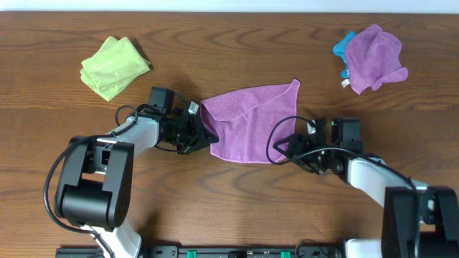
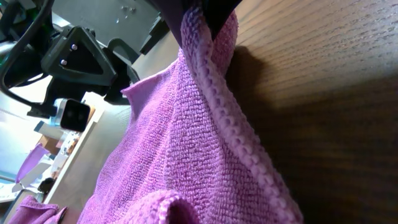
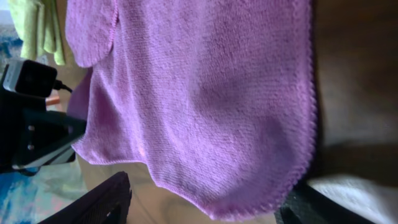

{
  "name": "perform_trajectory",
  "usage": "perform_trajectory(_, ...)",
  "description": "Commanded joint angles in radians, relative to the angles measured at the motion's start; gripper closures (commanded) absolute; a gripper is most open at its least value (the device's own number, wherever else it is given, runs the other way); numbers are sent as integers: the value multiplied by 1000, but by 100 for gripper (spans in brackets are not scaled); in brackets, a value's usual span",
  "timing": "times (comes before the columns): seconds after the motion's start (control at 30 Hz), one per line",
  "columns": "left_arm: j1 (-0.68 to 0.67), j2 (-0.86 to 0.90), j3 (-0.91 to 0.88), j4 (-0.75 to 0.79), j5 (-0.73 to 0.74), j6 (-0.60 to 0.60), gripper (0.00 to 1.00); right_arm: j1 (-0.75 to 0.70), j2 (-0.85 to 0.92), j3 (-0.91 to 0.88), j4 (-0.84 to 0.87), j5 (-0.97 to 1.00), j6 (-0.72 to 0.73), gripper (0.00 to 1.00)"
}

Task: Fold the cloth
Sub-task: 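Grasp the left and right edges of the purple cloth with both grippers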

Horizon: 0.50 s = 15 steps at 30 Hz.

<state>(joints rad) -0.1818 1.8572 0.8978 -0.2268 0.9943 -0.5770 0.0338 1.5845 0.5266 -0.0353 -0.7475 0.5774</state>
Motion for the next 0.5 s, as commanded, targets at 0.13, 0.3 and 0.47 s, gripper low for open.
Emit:
perform_trajectory(0.13, -2, 7, -5, 0, 28, 1, 94, 12, 161, -18, 116, 135, 11, 51)
perform_trajectory(0.3, -2, 7, -5, 0, 28, 1, 94, 13, 174, -18, 149, 164, 9, 89)
perform_trajectory(0.47, -2, 5, -4, 0, 28, 0, 94, 13, 174, -14, 162, 132, -28, 99)
